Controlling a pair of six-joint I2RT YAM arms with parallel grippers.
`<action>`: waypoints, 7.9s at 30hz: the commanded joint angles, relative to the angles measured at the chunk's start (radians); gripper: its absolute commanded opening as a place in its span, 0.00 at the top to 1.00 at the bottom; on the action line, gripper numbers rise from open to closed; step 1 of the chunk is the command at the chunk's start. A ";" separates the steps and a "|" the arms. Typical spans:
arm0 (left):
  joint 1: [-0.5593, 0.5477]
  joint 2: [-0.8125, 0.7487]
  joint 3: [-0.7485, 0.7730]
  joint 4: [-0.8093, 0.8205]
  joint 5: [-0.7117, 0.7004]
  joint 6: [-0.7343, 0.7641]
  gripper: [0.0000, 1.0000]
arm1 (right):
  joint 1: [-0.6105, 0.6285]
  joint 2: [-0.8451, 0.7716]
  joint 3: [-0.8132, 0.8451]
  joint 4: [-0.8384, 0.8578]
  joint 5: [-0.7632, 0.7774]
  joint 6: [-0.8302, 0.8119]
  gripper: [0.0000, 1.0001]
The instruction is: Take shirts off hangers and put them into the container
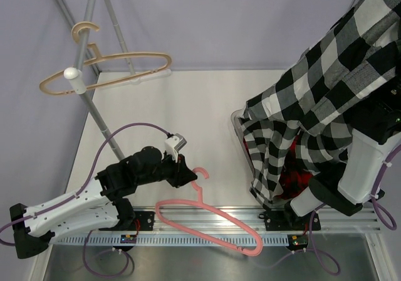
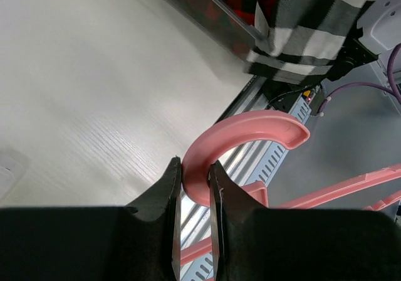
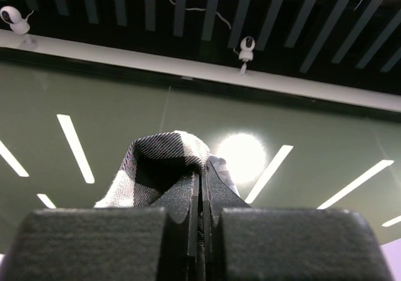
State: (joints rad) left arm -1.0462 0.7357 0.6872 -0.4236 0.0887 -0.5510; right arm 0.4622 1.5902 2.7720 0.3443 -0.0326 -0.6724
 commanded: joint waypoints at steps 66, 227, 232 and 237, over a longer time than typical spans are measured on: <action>0.002 -0.002 -0.008 0.171 0.056 -0.026 1.00 | -0.823 -0.237 -0.515 -0.077 -0.150 1.106 1.00; -0.222 0.129 0.451 -0.139 -0.292 0.142 0.01 | -0.392 -0.877 -1.470 -0.940 -0.831 1.011 1.00; -0.325 0.139 0.230 -0.066 -0.389 0.019 0.01 | -0.357 -0.655 -1.382 -0.798 -1.065 1.056 1.00; -0.330 0.084 0.060 0.032 -0.379 -0.070 0.01 | -0.087 -0.483 -1.283 -0.867 -0.916 0.938 1.00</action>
State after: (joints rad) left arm -1.3716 0.8845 0.7876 -0.5205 -0.2459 -0.5266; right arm 0.2493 1.0637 1.4200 -0.5461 -0.9504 0.3309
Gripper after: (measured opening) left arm 0.984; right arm 0.082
